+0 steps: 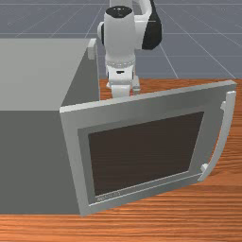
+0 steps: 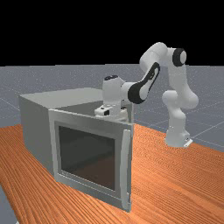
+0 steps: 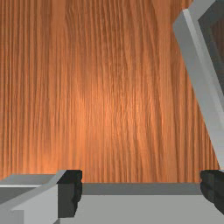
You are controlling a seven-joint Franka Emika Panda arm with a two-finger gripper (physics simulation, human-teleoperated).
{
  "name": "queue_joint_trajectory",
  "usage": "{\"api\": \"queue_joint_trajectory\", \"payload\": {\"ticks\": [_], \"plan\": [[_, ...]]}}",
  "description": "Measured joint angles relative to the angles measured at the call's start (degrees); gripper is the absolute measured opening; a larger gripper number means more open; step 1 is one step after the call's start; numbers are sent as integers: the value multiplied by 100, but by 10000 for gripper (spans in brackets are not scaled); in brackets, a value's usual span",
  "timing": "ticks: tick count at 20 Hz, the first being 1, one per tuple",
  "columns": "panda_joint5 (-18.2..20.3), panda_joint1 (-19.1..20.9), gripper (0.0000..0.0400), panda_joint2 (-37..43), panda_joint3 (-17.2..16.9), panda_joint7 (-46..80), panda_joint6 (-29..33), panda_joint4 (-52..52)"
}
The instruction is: Close the microwave
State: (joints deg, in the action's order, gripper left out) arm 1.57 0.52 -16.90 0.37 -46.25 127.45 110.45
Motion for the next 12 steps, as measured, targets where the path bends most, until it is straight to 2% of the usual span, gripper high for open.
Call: {"api": "queue_joint_trajectory", "payload": {"ticks": [4, 5, 9, 12], "plan": [[-109, -31, 400, 194, -26, 87, -82, -6], [56, 12, 400, 188, 4, -37, -309, -134], [243, 55, 400, 386, 16, -156, -796, -399], [86, 24, 400, 499, -8, -40, -1032, -569]]}}
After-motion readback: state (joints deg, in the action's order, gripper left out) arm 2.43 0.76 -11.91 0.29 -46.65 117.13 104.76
